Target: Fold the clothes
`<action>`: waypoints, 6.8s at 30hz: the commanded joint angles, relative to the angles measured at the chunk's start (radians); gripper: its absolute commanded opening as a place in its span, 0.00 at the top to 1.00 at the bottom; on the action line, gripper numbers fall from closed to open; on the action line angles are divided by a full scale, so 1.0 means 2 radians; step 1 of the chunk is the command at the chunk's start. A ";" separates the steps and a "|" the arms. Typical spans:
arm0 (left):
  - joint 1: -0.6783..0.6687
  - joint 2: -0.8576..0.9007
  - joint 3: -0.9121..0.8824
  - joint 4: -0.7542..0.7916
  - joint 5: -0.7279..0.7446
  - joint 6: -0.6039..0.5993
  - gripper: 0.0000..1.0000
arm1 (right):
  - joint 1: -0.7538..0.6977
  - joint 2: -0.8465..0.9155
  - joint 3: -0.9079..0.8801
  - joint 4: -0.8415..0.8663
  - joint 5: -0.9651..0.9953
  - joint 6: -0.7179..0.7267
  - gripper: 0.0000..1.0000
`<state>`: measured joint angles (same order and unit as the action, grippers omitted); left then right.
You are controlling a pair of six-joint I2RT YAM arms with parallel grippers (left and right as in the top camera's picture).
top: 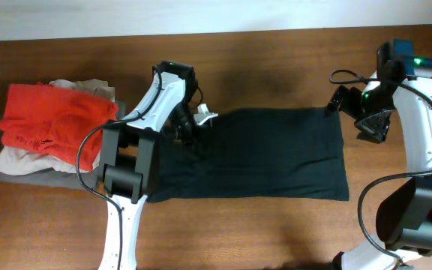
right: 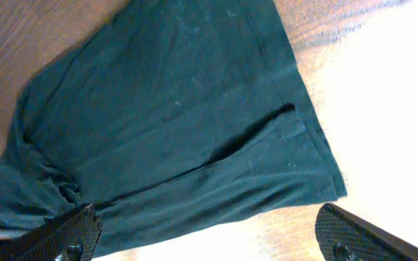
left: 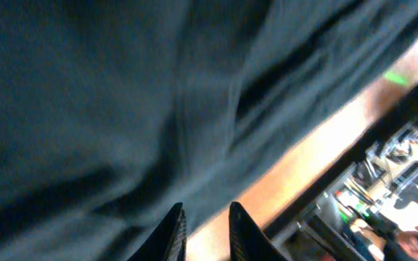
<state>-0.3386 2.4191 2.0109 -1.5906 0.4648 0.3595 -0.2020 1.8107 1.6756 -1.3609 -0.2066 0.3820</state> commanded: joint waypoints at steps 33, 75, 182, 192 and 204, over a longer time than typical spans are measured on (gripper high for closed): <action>0.013 -0.001 0.370 -0.046 -0.061 -0.043 0.63 | 0.006 0.191 0.029 0.152 -0.145 0.311 0.15; -0.016 -0.001 0.370 -0.049 -0.061 -0.052 0.64 | 0.006 0.254 0.030 0.246 -0.164 0.452 0.63; 0.057 -0.009 0.140 -0.011 -0.100 -0.238 0.73 | 0.002 0.130 -0.007 -0.017 0.028 0.020 0.81; 0.056 -0.213 0.067 -0.047 -0.234 -0.255 0.61 | 0.002 0.130 -0.007 -0.019 0.028 0.020 0.81; 0.063 -0.288 -0.324 0.304 -0.009 -0.314 0.43 | 0.002 0.130 -0.007 -0.017 0.028 0.020 0.81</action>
<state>-0.2268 1.7893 1.4853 -1.0435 0.2672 -0.2035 -0.2020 2.0953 1.6638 -1.3945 -0.1448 0.4290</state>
